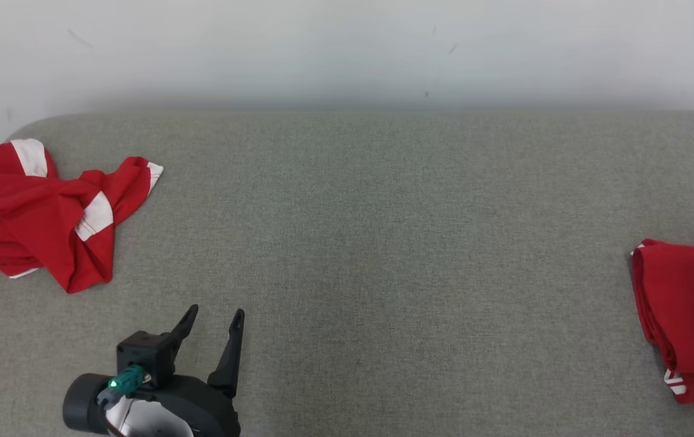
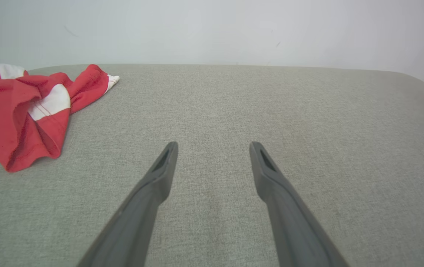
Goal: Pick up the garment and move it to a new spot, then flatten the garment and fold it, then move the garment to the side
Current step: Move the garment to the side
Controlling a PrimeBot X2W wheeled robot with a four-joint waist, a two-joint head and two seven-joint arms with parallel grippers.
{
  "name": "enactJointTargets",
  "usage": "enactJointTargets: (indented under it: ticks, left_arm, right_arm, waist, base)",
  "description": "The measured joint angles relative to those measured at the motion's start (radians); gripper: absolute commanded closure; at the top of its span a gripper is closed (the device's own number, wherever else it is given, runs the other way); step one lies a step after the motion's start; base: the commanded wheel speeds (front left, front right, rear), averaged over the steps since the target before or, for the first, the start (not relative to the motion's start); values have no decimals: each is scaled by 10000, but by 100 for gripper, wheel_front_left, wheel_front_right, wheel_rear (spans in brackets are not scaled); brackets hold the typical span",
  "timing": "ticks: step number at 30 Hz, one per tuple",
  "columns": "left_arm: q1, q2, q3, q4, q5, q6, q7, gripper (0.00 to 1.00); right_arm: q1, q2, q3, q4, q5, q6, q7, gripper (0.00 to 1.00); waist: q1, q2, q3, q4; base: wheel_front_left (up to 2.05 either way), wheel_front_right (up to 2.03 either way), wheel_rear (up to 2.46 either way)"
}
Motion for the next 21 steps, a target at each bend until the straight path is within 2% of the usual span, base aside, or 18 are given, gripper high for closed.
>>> enactJointTargets:
  ticks: [1, 3, 7, 13, 17, 21]
  left_arm:
    - [-8, -10, 23, 21, -4, 0, -4, 0]
    - [-14, -25, 127, 40, -38, 27, -88, 0]
    - [-41, -123, 485, 151, -102, 174, -395, 0]
    - [-54, -222, 865, 408, -102, 291, -759, 0]
    - [22, -326, 1076, 514, -213, 341, -957, 0]
    - [446, -403, 1273, 623, -267, 422, -1087, 0]
  right_arm:
    - [-6, 113, 36, -75, 19, 33, -142, 0]
    - [-4, 332, 316, -184, 29, 380, -477, 0]
    - [71, 1147, 516, -337, 341, 961, -1026, 0]
    - [900, 2245, 892, -1091, 700, 1611, -1802, 0]
    - [1652, 2855, 1170, -1741, 838, 1950, -2242, 0]
    - [2530, 3356, 1229, -2474, 1030, 1962, -2600, 0]
  waist:
    - [0, 0, -33, -12]
    - [-1, 0, -113, -39]
    - [0, 0, -352, -116]
    - [-1, 0, -930, -261]
    - [-2, 0, -1372, -396]
    - [-2, -1, -1913, -557]
  base:
    - [0, 0, 0]
    - [0, 0, 0]
    - [0, 0, 0]
    - [0, 0, 0]
    - [0, 0, 0]
    - [0, 0, 0]
